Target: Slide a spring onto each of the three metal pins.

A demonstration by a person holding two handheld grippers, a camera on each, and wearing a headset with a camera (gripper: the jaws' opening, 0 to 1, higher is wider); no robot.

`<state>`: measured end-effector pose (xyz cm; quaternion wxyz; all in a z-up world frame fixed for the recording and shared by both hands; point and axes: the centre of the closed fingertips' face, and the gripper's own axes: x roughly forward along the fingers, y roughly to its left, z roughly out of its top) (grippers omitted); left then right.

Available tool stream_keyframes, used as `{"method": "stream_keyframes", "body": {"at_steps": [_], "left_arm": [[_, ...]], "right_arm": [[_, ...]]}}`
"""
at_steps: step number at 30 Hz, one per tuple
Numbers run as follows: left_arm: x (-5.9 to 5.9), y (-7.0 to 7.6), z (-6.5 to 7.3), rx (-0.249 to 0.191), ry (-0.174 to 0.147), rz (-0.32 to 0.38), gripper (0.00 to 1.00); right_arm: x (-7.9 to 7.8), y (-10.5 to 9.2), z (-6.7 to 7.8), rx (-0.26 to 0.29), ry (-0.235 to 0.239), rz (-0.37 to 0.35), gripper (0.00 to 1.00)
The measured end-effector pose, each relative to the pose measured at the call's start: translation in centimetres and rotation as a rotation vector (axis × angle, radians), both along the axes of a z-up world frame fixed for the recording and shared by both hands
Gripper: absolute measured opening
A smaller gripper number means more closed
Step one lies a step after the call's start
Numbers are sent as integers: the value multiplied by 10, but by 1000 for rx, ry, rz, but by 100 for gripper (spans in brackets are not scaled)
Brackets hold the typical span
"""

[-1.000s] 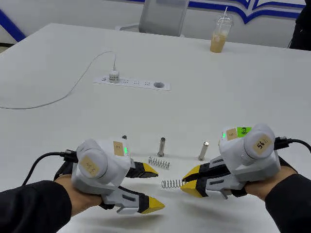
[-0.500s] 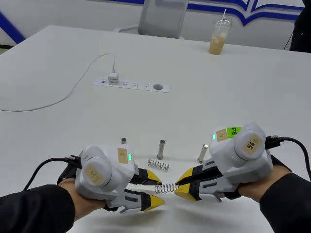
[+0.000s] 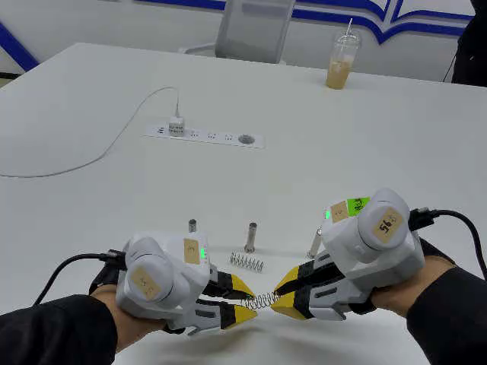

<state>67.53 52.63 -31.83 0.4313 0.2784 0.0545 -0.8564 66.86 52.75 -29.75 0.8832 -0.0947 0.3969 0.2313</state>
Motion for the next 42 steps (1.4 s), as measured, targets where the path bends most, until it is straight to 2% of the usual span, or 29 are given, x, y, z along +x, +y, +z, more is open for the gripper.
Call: {"method": "stream_keyframes", "body": {"at_steps": [19,29,34,42], "left_arm": [[-4,-1,6,-37,-14,-19,11],[-3,-2,8,-48,-3,-9,10],[-4,-3,12,-63,4,-8,10],[-3,-4,11,-63,13,-1,11]], "right_arm": [[-1,2,9,-47,28,54,11],[0,1,10,-19,18,41,12],[1,1,11,12,11,30,12],[1,3,13,9,12,35,12]]}}
